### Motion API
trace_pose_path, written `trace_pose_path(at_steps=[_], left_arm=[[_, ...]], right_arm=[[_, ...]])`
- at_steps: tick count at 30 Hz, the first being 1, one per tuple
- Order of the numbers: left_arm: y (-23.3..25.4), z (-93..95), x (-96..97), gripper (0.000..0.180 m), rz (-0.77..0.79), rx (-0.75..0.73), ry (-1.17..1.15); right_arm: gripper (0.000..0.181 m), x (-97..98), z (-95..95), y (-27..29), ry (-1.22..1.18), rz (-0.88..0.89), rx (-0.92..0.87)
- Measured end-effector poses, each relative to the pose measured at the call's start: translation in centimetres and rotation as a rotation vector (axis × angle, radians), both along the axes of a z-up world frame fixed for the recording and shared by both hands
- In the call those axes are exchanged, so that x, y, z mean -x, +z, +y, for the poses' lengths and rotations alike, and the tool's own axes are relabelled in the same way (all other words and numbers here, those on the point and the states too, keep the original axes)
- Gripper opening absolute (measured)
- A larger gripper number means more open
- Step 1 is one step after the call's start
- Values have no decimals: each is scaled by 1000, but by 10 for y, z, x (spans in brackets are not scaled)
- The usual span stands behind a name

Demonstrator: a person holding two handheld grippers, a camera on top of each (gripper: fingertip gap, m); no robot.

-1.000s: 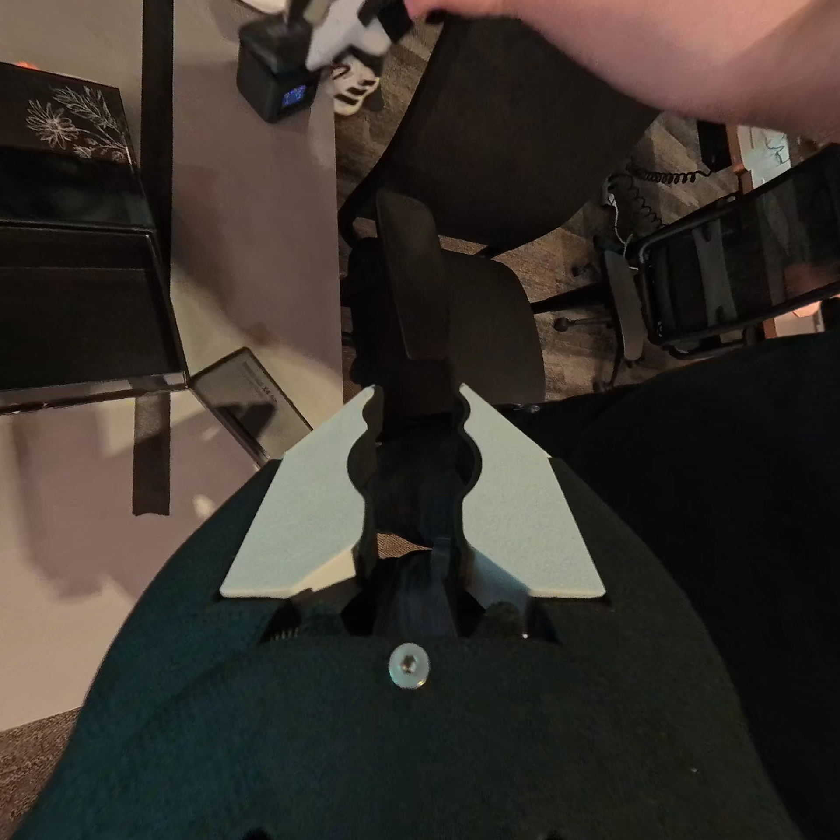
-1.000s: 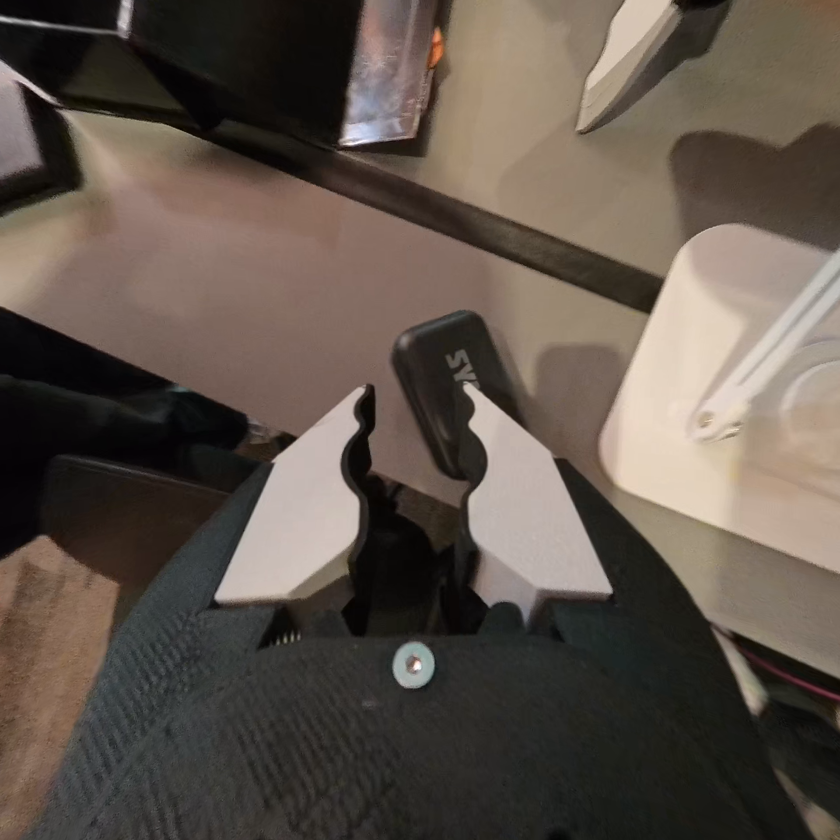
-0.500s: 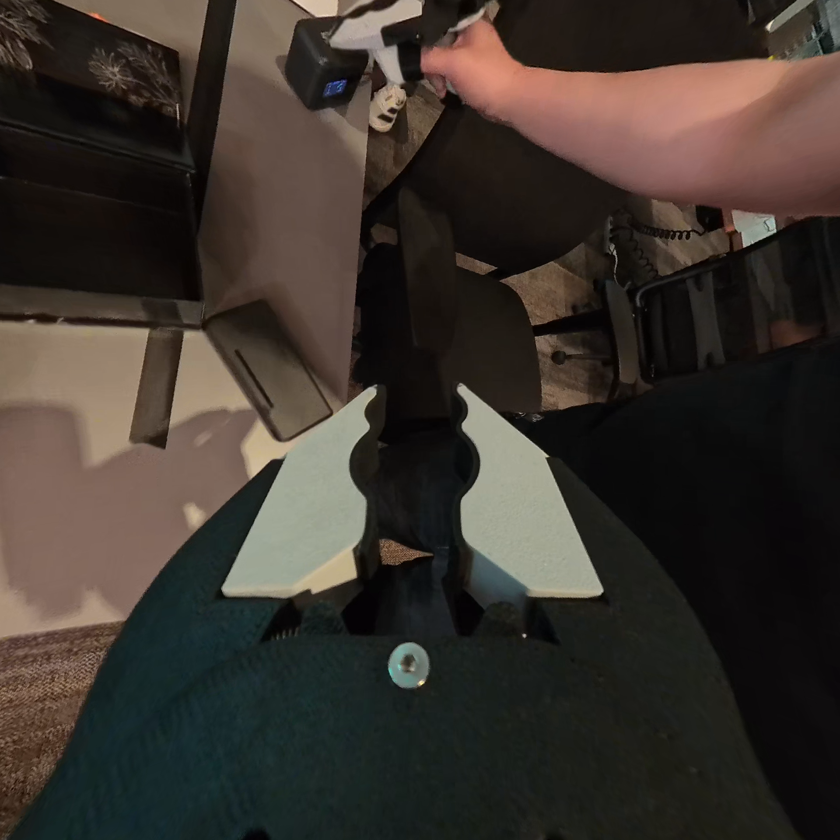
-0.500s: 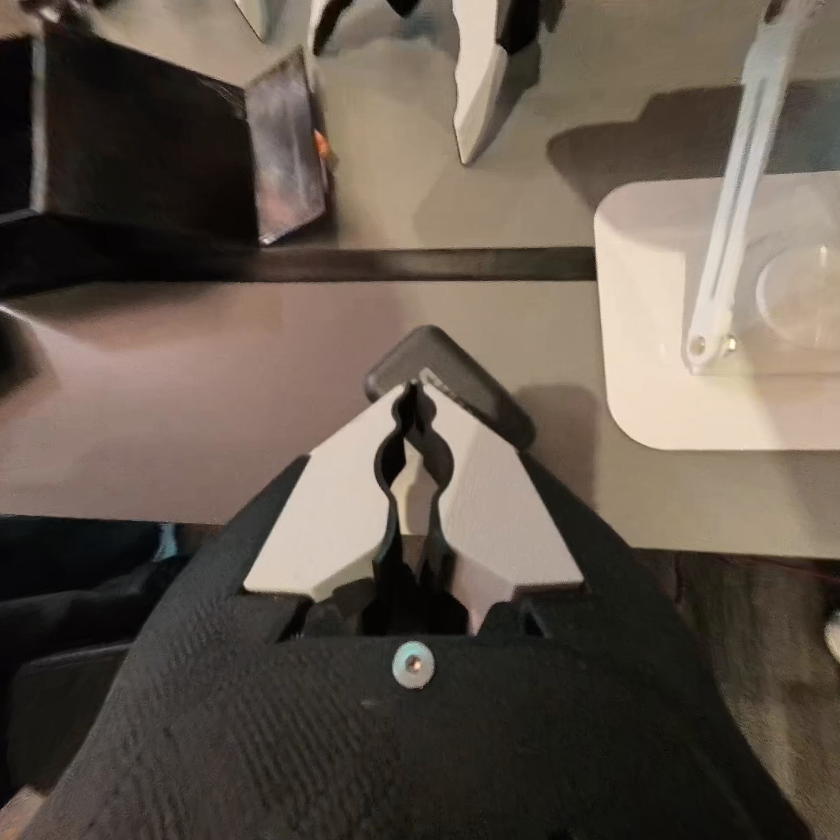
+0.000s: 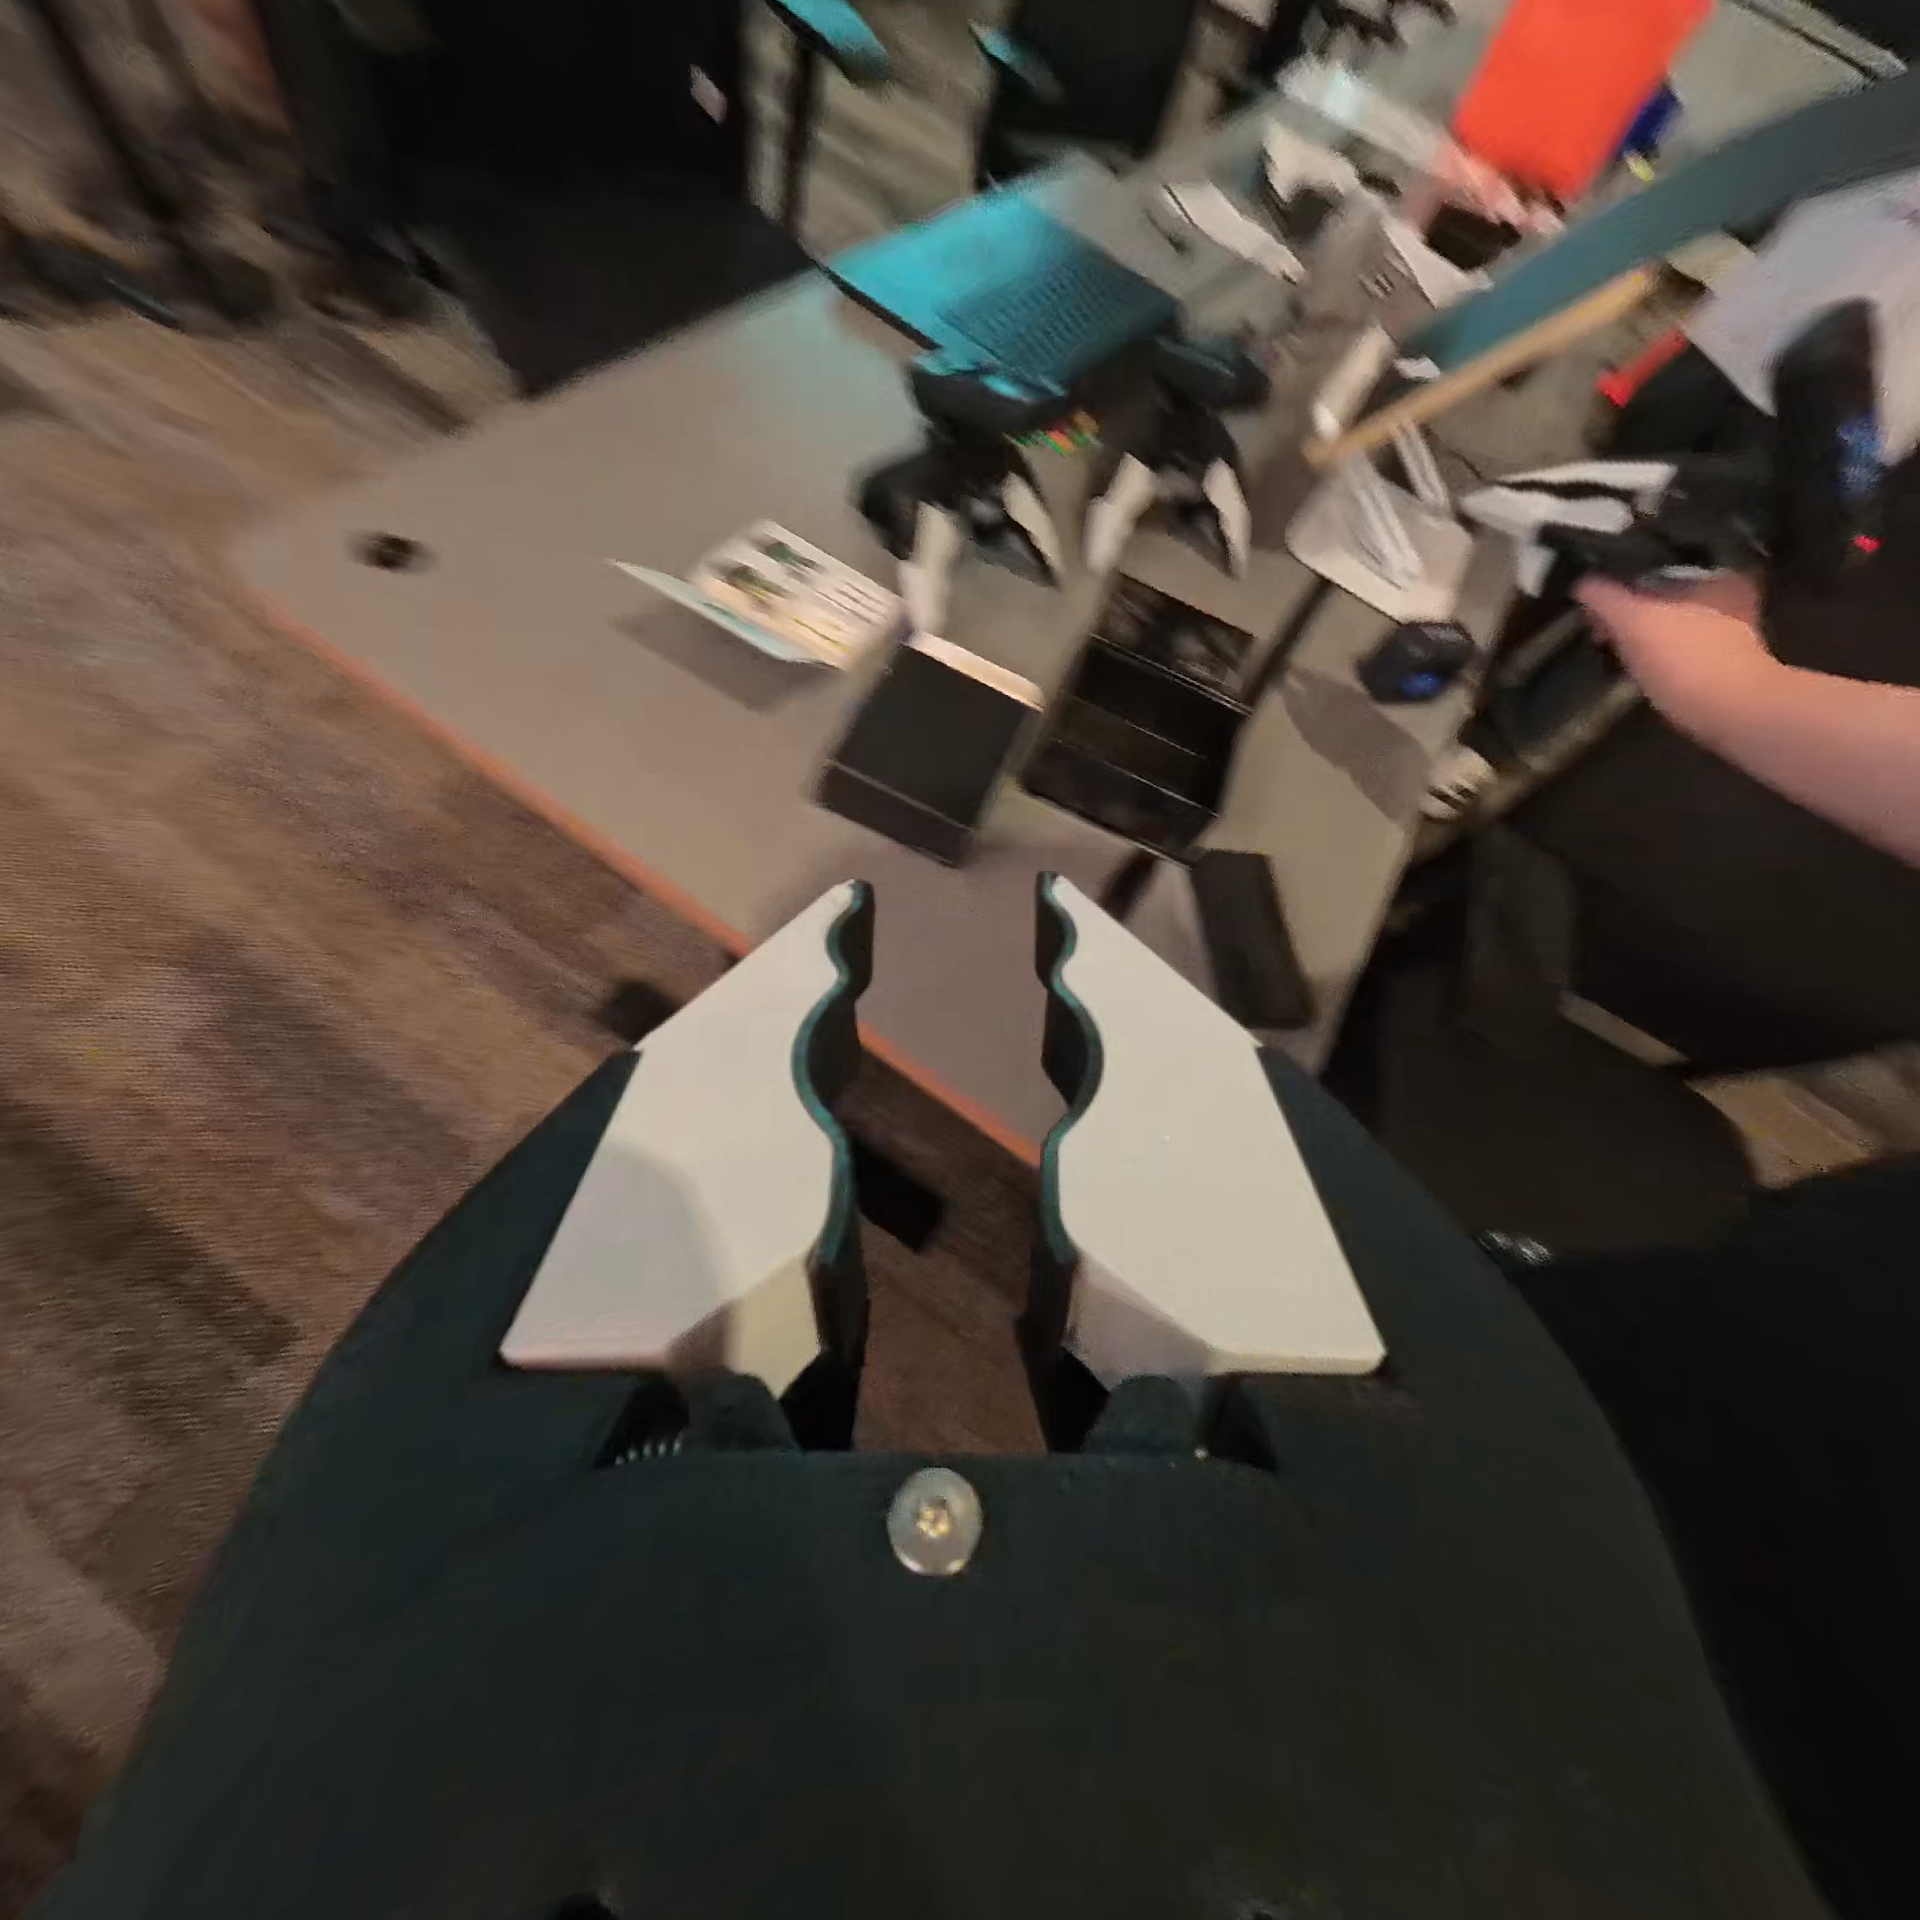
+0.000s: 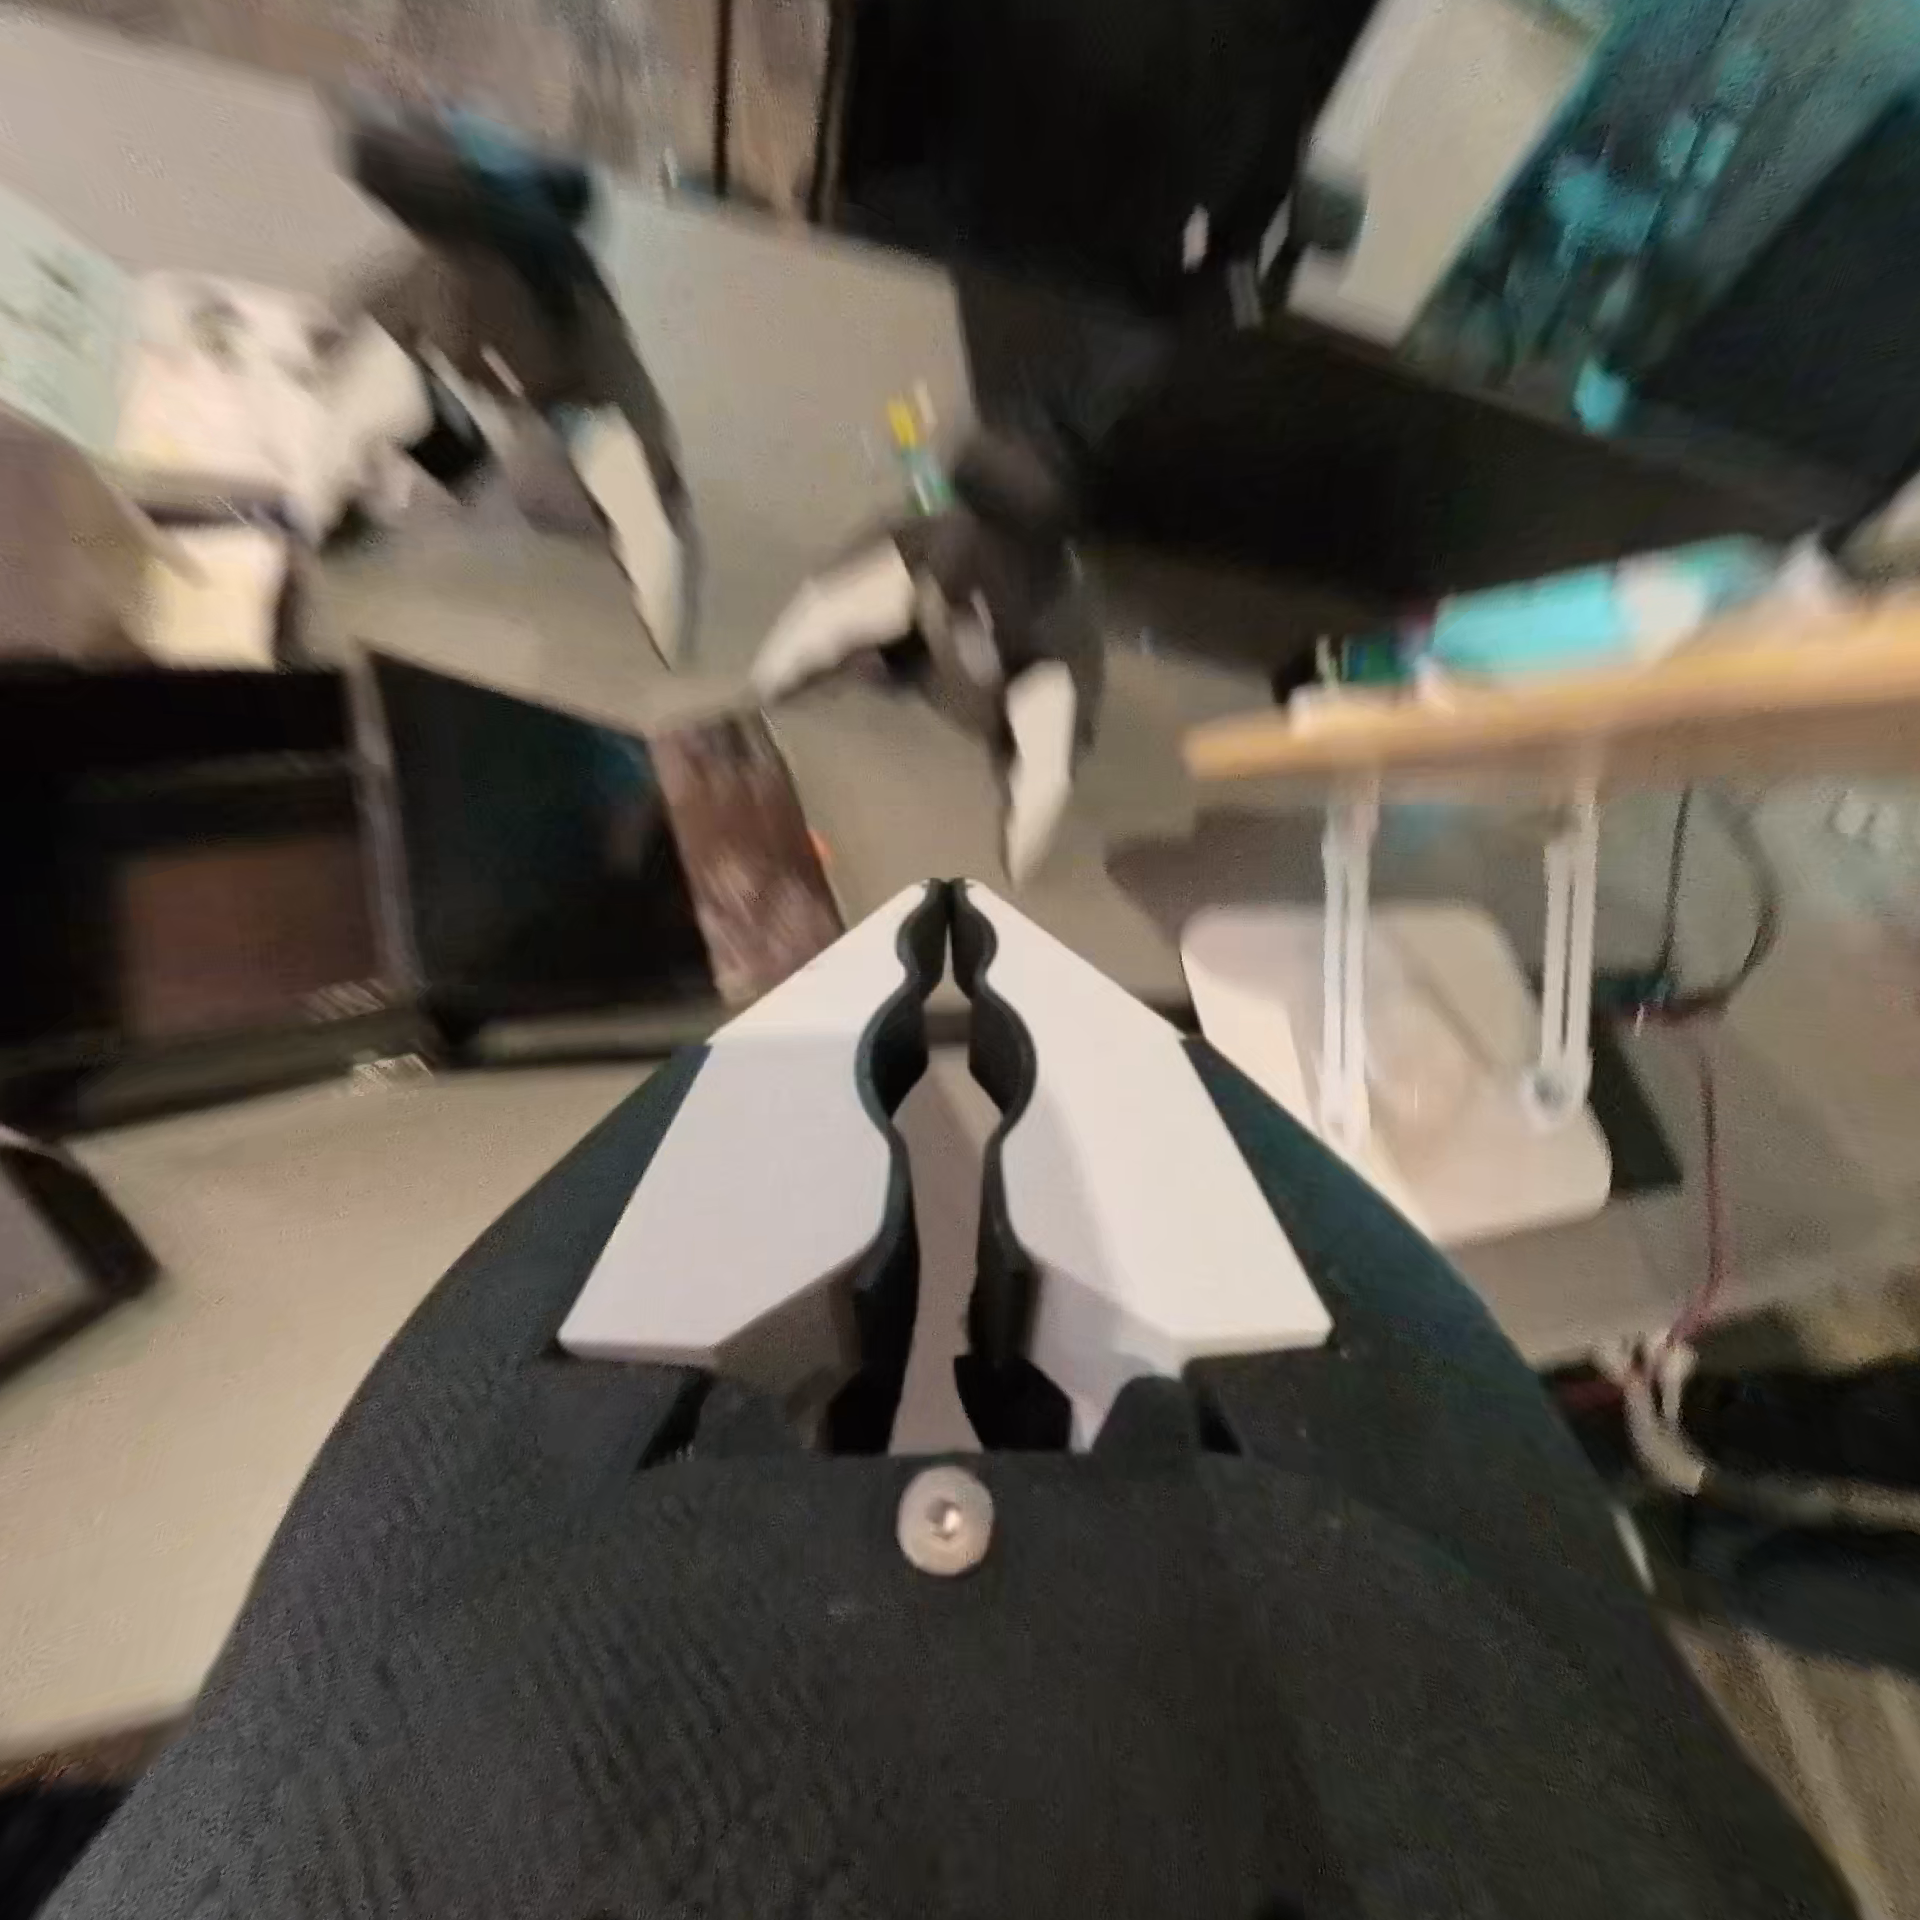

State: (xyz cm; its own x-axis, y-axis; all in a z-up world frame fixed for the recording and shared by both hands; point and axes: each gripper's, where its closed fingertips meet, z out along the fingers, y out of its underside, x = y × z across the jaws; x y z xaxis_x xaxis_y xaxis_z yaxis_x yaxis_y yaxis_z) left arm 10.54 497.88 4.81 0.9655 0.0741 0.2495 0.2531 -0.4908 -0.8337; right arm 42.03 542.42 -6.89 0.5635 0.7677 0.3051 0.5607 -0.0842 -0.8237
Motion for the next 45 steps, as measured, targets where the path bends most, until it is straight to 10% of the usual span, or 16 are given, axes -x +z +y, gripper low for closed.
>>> trace_pose_path(at_steps=[10,20,45], left_arm=[[105,-237,222,37,678,-191,425],[85,-281,394,84,366,-241,630],[38,-227,986,65,226,-102,792]], right_arm=[[53,386,-277,147,404,414,-269],[74,631,-413,218,568,564,-113],[72,1329,-501,189,1213,383,163]])
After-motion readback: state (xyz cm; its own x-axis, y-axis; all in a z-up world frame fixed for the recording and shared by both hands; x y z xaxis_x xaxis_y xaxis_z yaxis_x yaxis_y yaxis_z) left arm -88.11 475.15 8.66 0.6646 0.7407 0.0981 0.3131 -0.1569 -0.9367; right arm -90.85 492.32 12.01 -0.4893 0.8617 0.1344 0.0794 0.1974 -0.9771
